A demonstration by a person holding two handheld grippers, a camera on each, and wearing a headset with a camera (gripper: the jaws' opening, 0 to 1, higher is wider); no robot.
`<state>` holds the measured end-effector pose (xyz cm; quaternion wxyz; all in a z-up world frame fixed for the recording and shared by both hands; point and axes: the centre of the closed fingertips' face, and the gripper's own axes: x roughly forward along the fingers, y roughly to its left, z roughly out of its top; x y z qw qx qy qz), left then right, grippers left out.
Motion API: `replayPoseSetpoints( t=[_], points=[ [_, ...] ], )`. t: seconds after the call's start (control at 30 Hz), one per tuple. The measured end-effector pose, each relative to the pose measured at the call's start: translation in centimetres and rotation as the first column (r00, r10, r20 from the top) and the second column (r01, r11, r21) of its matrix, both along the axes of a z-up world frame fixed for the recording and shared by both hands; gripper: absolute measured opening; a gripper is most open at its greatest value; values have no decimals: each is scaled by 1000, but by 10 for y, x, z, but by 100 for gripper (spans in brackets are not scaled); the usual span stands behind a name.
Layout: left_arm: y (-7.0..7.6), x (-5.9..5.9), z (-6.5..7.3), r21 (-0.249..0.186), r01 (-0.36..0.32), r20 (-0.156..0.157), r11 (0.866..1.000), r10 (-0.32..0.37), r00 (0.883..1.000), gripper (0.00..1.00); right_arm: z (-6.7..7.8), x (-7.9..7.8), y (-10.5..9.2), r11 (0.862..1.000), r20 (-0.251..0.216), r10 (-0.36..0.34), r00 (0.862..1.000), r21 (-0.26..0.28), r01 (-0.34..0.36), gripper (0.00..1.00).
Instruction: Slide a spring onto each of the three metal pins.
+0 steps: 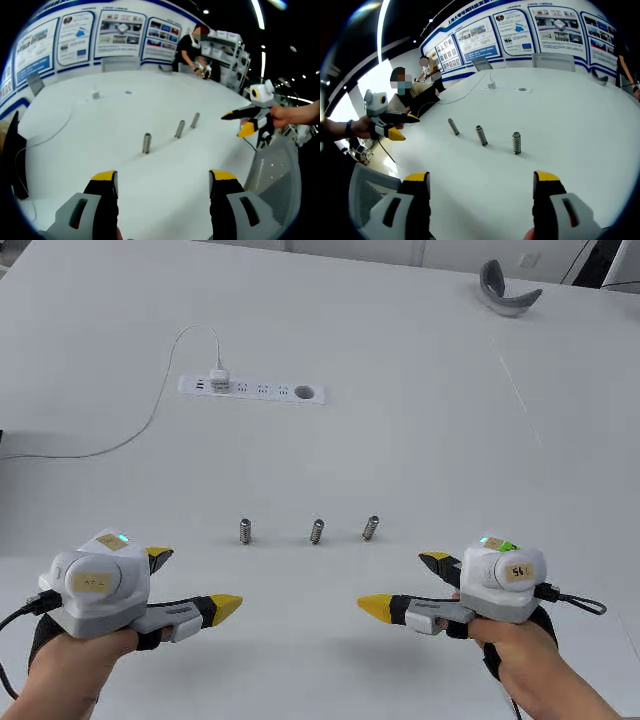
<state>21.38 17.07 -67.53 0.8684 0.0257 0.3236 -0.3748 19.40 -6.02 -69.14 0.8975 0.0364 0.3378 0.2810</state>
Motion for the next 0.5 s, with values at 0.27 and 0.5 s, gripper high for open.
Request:
replayPoseSetpoints(
  t=[0.27,0.5],
  points=[
    [1,-1,4,-1,-4,-2,1000,4,1000,76,-2,-3,3,1000,-10,7,1000,0,-7,86],
    [1,1,4,3,-1,-1,1000,1,1000,76,-4,-4,2,1000,-16,7,1000,-1,-7,86]
  ],
)
